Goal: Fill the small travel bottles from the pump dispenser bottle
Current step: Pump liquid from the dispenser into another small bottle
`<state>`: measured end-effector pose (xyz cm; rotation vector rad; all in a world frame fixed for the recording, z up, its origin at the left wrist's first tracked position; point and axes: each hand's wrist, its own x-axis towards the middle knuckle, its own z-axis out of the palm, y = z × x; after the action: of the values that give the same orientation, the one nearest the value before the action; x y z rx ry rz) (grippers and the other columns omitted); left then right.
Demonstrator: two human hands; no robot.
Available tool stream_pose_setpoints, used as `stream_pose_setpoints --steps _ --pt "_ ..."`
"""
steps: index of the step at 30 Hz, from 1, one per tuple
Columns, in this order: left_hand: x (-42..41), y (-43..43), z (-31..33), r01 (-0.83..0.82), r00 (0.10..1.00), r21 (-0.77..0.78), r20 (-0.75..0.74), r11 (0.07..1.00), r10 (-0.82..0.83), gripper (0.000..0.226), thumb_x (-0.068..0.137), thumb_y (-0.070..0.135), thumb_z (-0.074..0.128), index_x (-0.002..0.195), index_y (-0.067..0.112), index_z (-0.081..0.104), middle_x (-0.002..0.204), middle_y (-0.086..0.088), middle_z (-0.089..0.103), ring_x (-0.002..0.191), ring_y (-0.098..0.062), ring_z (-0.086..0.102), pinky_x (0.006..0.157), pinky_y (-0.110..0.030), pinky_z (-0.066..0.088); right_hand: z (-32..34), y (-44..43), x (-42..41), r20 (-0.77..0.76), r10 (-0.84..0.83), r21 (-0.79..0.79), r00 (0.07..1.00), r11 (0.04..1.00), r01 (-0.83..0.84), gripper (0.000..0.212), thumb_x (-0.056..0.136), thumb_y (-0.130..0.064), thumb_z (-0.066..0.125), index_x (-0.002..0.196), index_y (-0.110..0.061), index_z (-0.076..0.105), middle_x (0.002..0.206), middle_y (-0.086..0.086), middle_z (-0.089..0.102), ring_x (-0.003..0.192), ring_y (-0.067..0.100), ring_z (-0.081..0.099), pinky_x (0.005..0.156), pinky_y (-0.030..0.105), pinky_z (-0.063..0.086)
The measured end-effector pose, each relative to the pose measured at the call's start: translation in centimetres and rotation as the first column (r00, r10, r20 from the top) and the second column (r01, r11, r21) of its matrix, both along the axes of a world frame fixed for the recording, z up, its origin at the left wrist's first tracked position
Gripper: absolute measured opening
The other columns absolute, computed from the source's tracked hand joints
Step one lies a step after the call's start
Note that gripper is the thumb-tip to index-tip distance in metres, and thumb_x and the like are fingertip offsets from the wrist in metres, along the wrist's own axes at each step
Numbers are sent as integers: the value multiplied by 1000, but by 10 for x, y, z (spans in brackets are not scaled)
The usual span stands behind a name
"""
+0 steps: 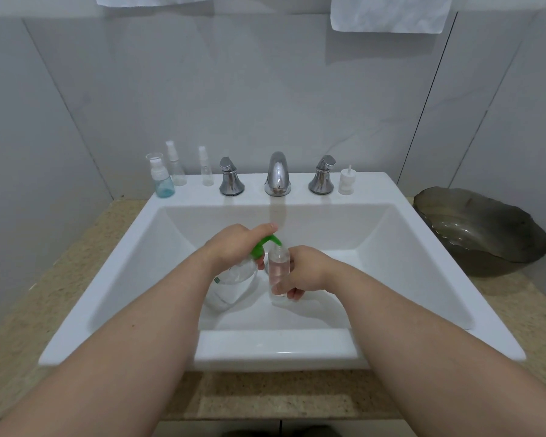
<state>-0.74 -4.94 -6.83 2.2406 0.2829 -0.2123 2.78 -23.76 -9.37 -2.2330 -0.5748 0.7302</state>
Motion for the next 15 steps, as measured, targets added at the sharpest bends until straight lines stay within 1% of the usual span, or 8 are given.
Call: stream_pose_setpoints --steps 2,6,8,11,15 --pt "0 0 -1 -8 1000 -20 -1 1000 8 84 73 86 44 62 9 74 87 -15 77 65 -21 49 75 -38 43 0 0 1 -4 -6 7 1000 1000 6 35 80 -7 82 111 -6 64 97 13 71 60 16 69 71 35 64" --pt "0 0 0 0 1000 -57 10 998 1 77 89 77 45 60 12 72 83 -10 78 66 -18 50 76 -37 42 0 2 1 2 -5 3 1000 1000 5 35 80 -8 83 111 -6 64 104 16 73 61 16 70 70 33 63" --pt "0 0 -1 3 1000 -52 5 999 -3 78 86 80 45 60 12 73 85 -10 78 66 -19 50 77 -37 43 -1 1 2 5 -4 1 1000 1000 4 35 80 -8 83 109 -6 64 104 16 73 61 16 70 70 33 63" --pt "0 1 1 -15 1000 -9 -8 1000 15 80 72 85 44 62 13 76 92 -14 77 69 -20 51 78 -38 45 -2 1 2 7 -1 -3 1000 1000 1 35 79 -8 83 108 -6 65 104 18 74 62 17 70 72 36 64" --pt "-2 -2 3 -17 1000 21 1 1000 17 77 68 82 44 59 13 76 94 -19 75 65 -22 49 75 -38 44 0 -1 1 12 -2 -10 1000 1000 2 37 80 -8 82 112 -4 64 102 16 73 61 16 70 72 34 64"
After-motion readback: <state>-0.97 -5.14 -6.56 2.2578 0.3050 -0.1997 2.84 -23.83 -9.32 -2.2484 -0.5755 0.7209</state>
